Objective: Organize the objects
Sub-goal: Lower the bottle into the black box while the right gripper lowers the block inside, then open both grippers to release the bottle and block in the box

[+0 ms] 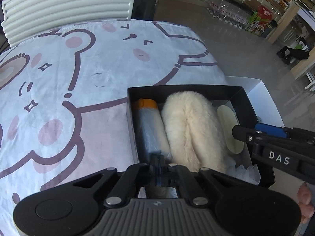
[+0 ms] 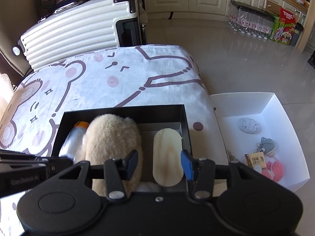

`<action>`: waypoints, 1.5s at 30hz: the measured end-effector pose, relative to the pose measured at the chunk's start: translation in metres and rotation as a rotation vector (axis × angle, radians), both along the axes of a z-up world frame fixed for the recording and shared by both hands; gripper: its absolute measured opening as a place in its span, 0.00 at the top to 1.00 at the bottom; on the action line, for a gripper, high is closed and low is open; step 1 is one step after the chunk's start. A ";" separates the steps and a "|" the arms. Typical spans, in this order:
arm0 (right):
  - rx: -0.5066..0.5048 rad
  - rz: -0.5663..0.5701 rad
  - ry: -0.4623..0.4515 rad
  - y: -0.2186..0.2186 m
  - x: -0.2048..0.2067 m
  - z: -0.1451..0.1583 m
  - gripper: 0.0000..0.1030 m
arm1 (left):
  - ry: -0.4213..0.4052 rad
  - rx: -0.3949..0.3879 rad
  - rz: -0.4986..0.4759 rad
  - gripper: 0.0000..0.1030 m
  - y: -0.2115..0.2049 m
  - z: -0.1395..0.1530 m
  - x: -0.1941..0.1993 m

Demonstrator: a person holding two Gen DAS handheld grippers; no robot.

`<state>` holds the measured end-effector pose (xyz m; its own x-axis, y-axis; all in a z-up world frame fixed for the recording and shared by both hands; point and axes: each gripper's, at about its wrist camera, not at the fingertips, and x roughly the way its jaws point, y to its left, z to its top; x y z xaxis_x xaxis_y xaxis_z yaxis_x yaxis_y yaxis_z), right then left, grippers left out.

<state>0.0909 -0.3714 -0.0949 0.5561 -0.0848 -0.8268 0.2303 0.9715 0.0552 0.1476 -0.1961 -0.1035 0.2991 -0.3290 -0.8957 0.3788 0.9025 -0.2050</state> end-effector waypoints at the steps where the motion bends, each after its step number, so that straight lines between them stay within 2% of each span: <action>1: 0.001 0.000 0.001 0.000 0.000 0.000 0.52 | 0.011 -0.006 0.004 0.99 0.001 -0.001 0.000; 5: 0.005 0.000 0.002 -0.001 -0.001 0.001 0.52 | -0.005 0.013 -0.009 0.99 -0.002 0.002 -0.002; 14: 0.015 -0.013 -0.013 0.000 -0.007 0.009 0.52 | -0.046 -0.030 0.016 0.98 0.006 0.023 -0.005; 24: 0.012 -0.045 -0.084 0.006 -0.026 0.042 0.51 | -0.105 -0.014 0.023 0.97 0.007 0.044 -0.021; 27: -0.003 -0.054 -0.096 0.008 -0.035 0.049 0.50 | -0.120 -0.012 0.034 0.91 0.010 0.051 -0.027; 32: -0.026 -0.051 -0.111 0.012 -0.050 0.060 0.47 | -0.142 -0.009 0.042 0.88 0.014 0.063 -0.041; 35: -0.043 -0.052 -0.126 0.014 -0.060 0.068 0.45 | -0.162 -0.006 0.045 0.83 0.015 0.071 -0.050; 45: -0.045 -0.071 -0.175 0.018 -0.091 0.090 0.43 | -0.225 0.010 0.062 0.66 0.024 0.094 -0.079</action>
